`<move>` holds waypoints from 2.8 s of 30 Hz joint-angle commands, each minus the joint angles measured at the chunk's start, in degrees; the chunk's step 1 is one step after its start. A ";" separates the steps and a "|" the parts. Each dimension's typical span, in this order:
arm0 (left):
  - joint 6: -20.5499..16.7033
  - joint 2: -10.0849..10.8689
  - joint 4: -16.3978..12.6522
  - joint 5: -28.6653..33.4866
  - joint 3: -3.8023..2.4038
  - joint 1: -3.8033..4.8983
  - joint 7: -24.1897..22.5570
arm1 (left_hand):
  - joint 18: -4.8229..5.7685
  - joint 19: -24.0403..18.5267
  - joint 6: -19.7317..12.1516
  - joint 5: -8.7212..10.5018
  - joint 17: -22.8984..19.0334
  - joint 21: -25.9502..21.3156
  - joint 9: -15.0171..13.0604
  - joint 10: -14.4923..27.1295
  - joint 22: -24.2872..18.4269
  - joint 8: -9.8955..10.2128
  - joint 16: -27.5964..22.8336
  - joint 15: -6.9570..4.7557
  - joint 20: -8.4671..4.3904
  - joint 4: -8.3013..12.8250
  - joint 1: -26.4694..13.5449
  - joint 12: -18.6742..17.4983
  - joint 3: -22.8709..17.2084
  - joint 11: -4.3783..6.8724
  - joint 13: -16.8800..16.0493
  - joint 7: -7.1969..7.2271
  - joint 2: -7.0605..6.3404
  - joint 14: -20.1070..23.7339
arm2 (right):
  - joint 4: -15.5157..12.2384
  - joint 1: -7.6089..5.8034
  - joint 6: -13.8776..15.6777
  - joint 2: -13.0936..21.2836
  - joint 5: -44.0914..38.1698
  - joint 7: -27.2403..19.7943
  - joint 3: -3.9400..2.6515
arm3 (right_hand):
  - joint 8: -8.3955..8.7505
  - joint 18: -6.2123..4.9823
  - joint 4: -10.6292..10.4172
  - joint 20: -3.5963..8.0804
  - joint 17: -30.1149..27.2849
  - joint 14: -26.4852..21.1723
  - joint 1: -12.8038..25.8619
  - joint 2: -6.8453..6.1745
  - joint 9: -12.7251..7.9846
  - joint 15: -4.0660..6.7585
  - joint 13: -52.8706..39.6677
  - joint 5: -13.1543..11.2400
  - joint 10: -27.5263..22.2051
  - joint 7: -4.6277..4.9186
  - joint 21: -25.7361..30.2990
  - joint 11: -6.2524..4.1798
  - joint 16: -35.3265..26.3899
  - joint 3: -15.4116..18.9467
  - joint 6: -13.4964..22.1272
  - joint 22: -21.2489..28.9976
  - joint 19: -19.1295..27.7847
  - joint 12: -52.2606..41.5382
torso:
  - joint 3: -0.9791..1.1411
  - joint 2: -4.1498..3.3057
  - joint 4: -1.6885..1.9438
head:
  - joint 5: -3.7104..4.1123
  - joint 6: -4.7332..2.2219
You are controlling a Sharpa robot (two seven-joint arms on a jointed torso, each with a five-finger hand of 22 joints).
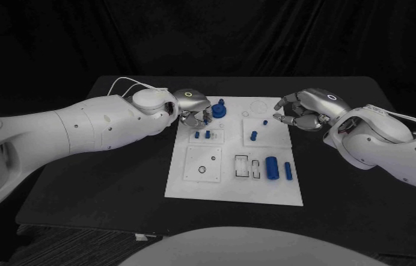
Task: Assemble the parts on the task board
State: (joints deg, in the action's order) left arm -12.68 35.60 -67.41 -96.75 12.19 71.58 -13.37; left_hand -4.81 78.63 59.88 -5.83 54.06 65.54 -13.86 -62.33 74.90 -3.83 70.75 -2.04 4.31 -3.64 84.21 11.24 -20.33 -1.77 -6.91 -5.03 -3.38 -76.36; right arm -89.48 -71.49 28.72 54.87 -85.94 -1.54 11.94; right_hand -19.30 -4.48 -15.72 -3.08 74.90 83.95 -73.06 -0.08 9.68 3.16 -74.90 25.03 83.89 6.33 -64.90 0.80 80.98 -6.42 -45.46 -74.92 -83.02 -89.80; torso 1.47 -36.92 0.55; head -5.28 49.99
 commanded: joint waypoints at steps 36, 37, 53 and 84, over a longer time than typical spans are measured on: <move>-10.56 8.84 3.18 24.47 -0.07 2.66 -8.22 | -2.79 -37.19 -15.59 2.92 -24.88 -45.62 4.61 24.09 -3.20 -0.17 -31.04 5.89 3.33 -9.11 -0.67 -1.90 8.58 0.52 -2.38 3.91 -2.98 40.83 | -3.19 -5.03 3.81 3.64 -0.30 1.80 -0.05 | -0.14 -1.15 0.00 0.02 1.01 2.85 -2.62 -1.31 -0.72 -0.05 -1.25 -0.18 -3.01 -0.35 5.23 0.12 -5.59 -1.27 -2.63 -7.37 1.22 10.61 | -0.14 0.00 0.03 | 0.63 0.01; -8.67 9.41 3.60 30.26 -0.07 2.95 -11.04 | -2.06 -43.89 -15.88 2.53 -27.51 -50.23 4.70 28.44 -4.94 -0.10 -36.06 5.95 3.51 -10.19 -0.73 -1.61 9.61 1.08 -2.24 2.80 -2.41 47.21 | -3.44 -5.82 3.96 3.77 -0.37 2.04 -0.05 | 0.14 -1.16 -0.05 0.06 0.75 2.87 -2.88 -1.46 -0.80 0.01 0.45 -0.18 -3.96 -0.35 5.44 0.05 -5.82 -1.46 -2.89 -7.32 1.20 12.18 | -0.17 0.04 0.03 | 0.60 0.01; 16.10 13.51 -2.91 83.62 -0.02 3.56 -28.21 | -2.51 -74.71 -37.26 -1.13 -54.06 -63.05 10.62 58.57 -42.76 1.52 -70.75 5.75 6.62 -13.36 -12.82 -5.60 26.87 3.08 5.53 4.24 2.25 76.36 | -3.19 -11.04 -7.27 1.84 -10.74 9.10 -0.05 | 3.11 -1.85 1.27 0.51 -4.15 1.38 -8.07 -5.05 -0.75 0.42 34.39 -6.39 -24.23 -0.78 11.26 -0.55 -10.60 -3.95 -5.75 -6.14 2.56 48.87 | -0.63 0.46 0.46 | 2.70 -8.81; 20.34 16.30 -12.24 90.48 0.00 2.24 -30.05 | -5.14 -75.45 -41.77 -3.63 -54.06 -63.35 11.72 59.42 -51.34 1.80 -70.75 7.23 9.27 -13.15 -12.40 -5.19 28.93 2.76 5.59 4.52 7.25 76.36 | 4.08 -4.63 -23.01 -5.42 -13.69 8.07 -0.05 | 12.76 -3.65 6.15 -1.81 -15.82 -4.84 -9.89 -5.72 -3.31 -1.95 62.37 -12.06 -37.68 0.62 27.38 3.91 -20.74 -1.17 -1.40 -3.44 6.96 77.96 | -2.92 1.76 2.16 | 6.09 -10.75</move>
State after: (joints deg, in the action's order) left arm 6.38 51.87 -79.31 -8.20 12.26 73.90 -38.62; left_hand -8.88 3.21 18.32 -9.16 0.07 2.40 -2.23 -3.27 23.61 -2.26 0.34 4.93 13.24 -16.75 71.92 5.70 8.28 1.21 -1.37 -0.52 3.20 -0.03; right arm -85.92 -76.47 7.50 49.68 -98.87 6.93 11.94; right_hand -6.74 -7.18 -9.94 -4.81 59.15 79.48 -82.45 -5.68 6.47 1.27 -12.66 12.65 46.32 6.66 -37.86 4.37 60.56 -7.60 -46.77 -74.91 -76.57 -11.70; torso -1.48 -35.19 2.77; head 0.97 39.04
